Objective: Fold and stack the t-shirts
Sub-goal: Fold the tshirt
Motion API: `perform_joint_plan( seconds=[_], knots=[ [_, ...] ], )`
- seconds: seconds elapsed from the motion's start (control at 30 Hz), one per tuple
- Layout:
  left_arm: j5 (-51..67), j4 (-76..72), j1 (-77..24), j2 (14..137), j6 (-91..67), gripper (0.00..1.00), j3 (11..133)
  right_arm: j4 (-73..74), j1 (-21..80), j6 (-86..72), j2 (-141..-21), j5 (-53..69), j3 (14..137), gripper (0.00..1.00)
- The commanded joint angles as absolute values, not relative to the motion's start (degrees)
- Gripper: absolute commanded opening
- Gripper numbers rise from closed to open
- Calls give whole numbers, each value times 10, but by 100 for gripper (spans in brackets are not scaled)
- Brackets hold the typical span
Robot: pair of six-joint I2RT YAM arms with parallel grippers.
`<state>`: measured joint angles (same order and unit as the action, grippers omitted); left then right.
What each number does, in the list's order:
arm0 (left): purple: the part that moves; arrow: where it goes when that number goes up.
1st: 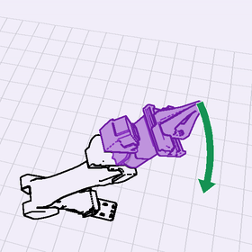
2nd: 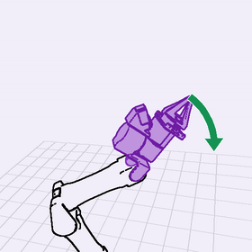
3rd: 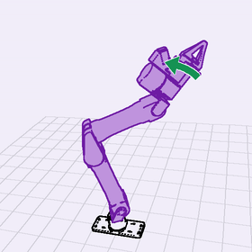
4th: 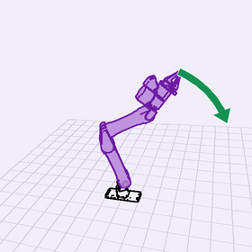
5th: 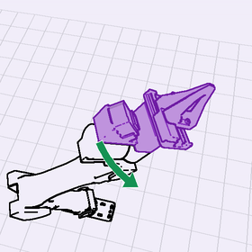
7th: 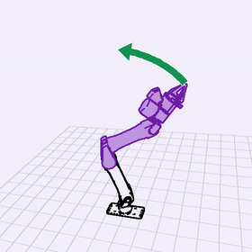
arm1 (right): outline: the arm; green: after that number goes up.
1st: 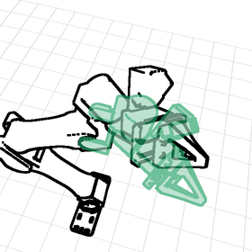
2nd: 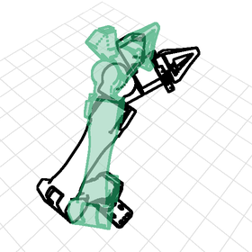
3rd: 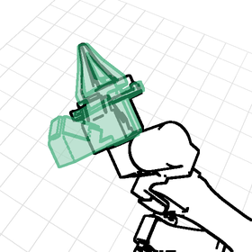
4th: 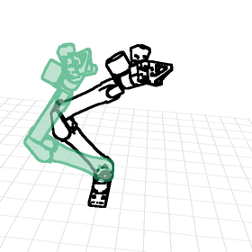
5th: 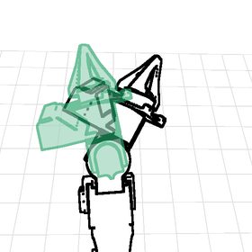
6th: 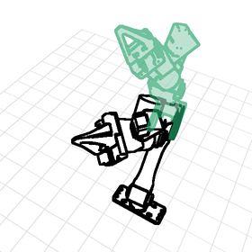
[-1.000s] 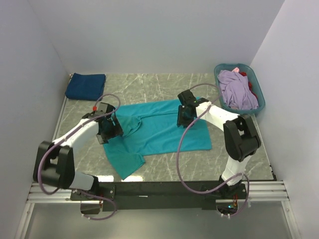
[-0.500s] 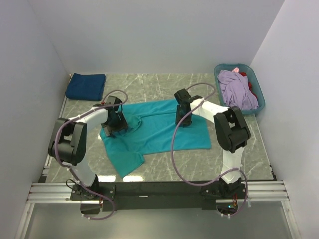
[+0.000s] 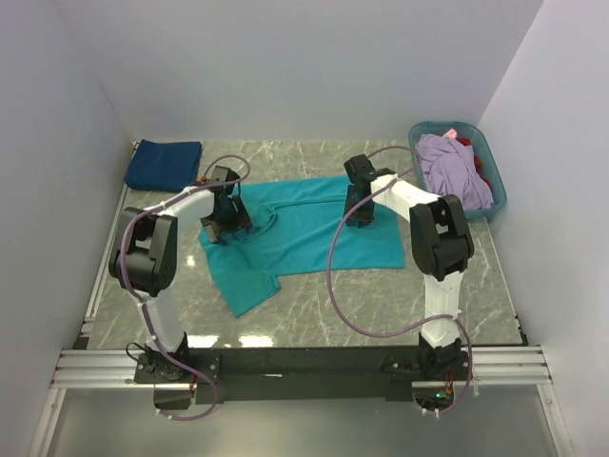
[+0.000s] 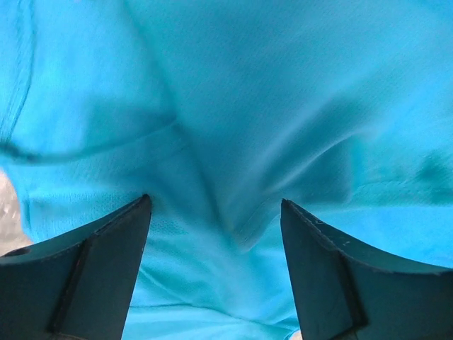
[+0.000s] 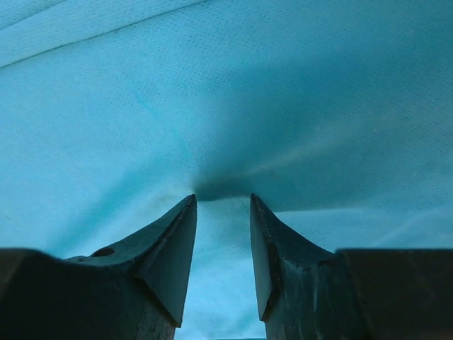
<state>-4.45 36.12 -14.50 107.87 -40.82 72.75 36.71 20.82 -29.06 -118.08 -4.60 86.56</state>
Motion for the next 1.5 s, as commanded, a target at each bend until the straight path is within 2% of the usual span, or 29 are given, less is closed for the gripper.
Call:
perform_joint_plan(
  seconds=[0.0, 0.13, 0.33, 0.63, 0.87, 1.47],
  knots=[
    [-58, 385, -147, 1017, -417, 80, 689, 380, 211, -287, -1117, -46, 839, 44],
    [-90, 403, -148, 873, -447, 80, 601, 367, 210, -293, -1034, -47, 754, 48],
    [-106, 418, -147, 771, -469, 74, 507, 352, 206, -304, -910, -61, 636, 52],
    [-110, 375, -147, 817, -479, 63, 483, 320, 164, -312, -850, -67, 541, 52],
    [-129, 374, -147, 841, -478, 49, 490, 310, 125, -306, -824, -54, 513, 51],
    [-146, 374, -146, 852, -461, 39, 463, 308, 98, -300, -818, -61, 497, 50]
  ],
)
